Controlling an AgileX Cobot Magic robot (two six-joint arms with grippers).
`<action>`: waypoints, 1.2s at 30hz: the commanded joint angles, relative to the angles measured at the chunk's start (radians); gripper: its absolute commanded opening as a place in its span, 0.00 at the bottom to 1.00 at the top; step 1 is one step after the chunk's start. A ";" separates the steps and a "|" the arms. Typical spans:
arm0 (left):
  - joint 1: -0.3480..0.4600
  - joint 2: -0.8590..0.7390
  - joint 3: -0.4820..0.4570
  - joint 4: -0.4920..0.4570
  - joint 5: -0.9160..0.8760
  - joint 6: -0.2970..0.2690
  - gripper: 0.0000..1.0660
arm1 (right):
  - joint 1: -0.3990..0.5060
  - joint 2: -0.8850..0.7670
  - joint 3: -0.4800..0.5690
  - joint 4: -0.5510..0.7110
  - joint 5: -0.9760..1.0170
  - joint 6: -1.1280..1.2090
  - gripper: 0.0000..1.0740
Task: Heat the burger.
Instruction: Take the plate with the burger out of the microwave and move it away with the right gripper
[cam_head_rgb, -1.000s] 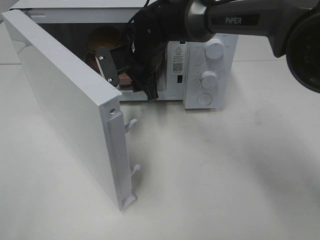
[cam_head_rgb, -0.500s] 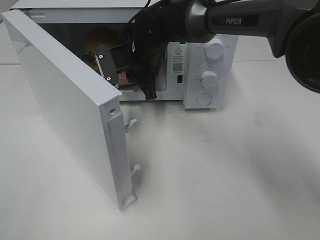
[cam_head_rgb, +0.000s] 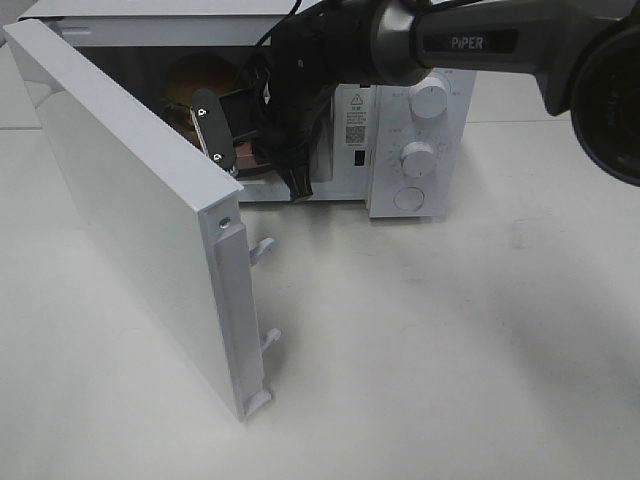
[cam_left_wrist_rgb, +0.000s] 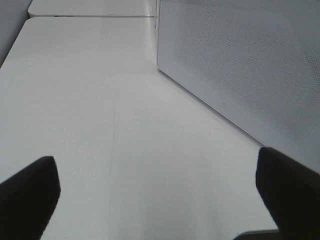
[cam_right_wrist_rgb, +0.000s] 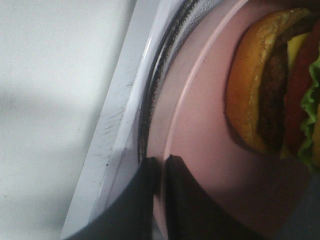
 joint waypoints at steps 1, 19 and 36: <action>-0.001 -0.004 -0.001 -0.004 -0.008 -0.001 0.94 | 0.008 -0.003 -0.014 -0.004 -0.028 -0.011 0.00; -0.001 -0.004 -0.001 -0.004 -0.008 -0.001 0.94 | 0.020 -0.034 -0.010 0.030 0.009 -0.026 0.00; -0.001 -0.004 -0.001 -0.004 -0.008 -0.001 0.94 | 0.008 -0.014 -0.010 0.064 -0.021 0.013 0.34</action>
